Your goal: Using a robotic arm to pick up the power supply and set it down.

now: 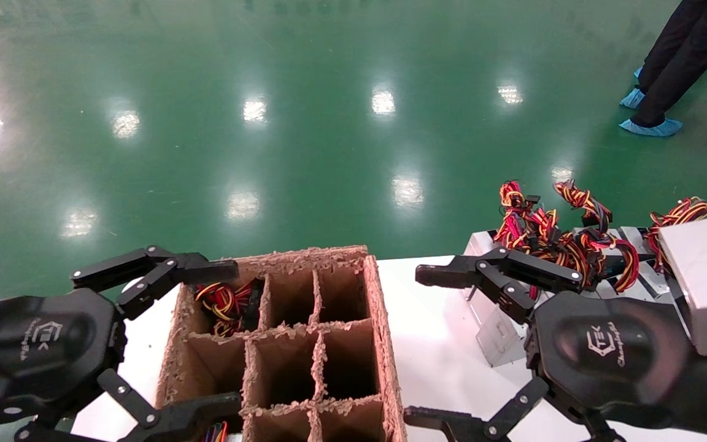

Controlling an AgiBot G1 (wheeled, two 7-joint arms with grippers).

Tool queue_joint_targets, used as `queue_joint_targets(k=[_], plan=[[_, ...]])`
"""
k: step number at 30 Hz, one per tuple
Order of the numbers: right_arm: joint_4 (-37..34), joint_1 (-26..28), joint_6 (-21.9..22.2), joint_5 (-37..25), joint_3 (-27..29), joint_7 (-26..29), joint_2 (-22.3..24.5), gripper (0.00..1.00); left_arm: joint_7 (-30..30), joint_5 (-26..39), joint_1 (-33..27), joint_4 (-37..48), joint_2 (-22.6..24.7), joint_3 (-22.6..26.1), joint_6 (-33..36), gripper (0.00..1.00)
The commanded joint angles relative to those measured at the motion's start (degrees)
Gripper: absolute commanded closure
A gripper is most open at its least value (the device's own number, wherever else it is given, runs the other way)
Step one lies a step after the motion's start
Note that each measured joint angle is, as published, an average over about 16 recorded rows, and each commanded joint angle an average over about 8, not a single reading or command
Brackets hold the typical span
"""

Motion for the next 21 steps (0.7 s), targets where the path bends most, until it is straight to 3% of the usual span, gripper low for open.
queue_joint_targets(k=[1, 12, 13, 20, 21], plan=[[0.0, 0.0, 0.0, 0.0, 0.0, 0.0, 0.0, 0.0, 0.0, 0.0, 0.0, 0.0, 0.0, 0.0, 0.0, 0.0], [0.0, 0.0, 0.0, 0.0, 0.0, 0.0, 0.0, 0.0, 0.0, 0.0, 0.0, 0.0, 0.0, 0.0, 0.0, 0.0], [0.0, 0.0, 0.0, 0.0, 0.0, 0.0, 0.0, 0.0, 0.0, 0.0, 0.0, 0.0, 0.0, 0.0, 0.0, 0.08], [0.0, 0.0, 0.0, 0.0, 0.0, 0.0, 0.0, 0.0, 0.0, 0.0, 0.0, 0.0, 0.0, 0.0, 0.0, 0.95], [0.0, 0.0, 0.0, 0.0, 0.0, 0.0, 0.0, 0.0, 0.0, 0.0, 0.0, 0.0, 0.0, 0.0, 0.0, 1.0]])
